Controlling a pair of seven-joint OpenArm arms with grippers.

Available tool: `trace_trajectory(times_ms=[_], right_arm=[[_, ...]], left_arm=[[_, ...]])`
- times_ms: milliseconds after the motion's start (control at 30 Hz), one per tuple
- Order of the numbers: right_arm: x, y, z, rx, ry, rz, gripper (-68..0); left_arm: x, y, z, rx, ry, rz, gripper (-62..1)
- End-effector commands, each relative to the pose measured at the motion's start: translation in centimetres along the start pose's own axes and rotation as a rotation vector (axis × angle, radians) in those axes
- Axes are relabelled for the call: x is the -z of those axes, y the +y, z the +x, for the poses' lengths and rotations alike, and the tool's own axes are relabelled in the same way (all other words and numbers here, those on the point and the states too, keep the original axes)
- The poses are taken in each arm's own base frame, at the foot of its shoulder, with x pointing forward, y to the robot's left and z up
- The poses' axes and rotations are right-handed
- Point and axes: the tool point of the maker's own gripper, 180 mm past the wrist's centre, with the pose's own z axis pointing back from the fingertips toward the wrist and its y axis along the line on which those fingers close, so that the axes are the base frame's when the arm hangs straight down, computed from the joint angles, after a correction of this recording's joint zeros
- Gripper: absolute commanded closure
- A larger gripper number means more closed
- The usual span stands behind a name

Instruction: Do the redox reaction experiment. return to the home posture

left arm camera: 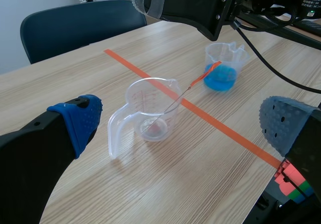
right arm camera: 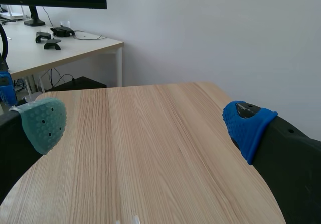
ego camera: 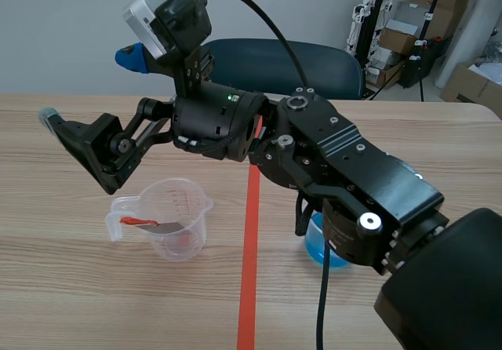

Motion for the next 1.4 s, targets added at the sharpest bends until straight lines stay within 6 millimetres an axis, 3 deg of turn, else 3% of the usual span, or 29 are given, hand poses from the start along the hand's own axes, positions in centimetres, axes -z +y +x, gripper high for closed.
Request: trace_trajectory(times_ms=[0,400,733,967,1100,1267,1367], right_arm=[[0.2,-0.4,1.1,-0.011,-0.037,-0.002,-67.9],[0.0,-0.5,1.0,-0.013,-0.032,-0.003,-67.9],[-1.6,-1.1,1.0,-0.052,-0.022,-0.003,-67.9],[-2.7,-3.4,2.4,-0.185,0.022,-0.14,-67.9],[-3.6,-2.6,2.8,-0.209,0.035,-0.135,-67.9],[-5.4,-2.0,3.3,-0.258,0.057,-0.159,-67.9],[-6.5,-1.8,3.7,-0.291,0.072,-0.169,-67.9]], left_arm=[[-0.1,0.1,0.5,-0.002,-0.022,0.009,-62.3],[-0.1,0.1,0.5,-0.003,-0.023,0.01,-62.3],[-0.1,0.5,1.1,-0.014,-0.057,0.031,-62.3],[-0.1,0.9,1.4,-0.031,-0.078,0.061,-62.3],[-0.3,1.1,1.8,-0.028,-0.107,0.127,-62.3],[0.5,0.3,0.8,0.027,-0.011,0.194,-62.3],[1.0,-0.4,1.7,0.042,-0.016,0.219,-62.3]])
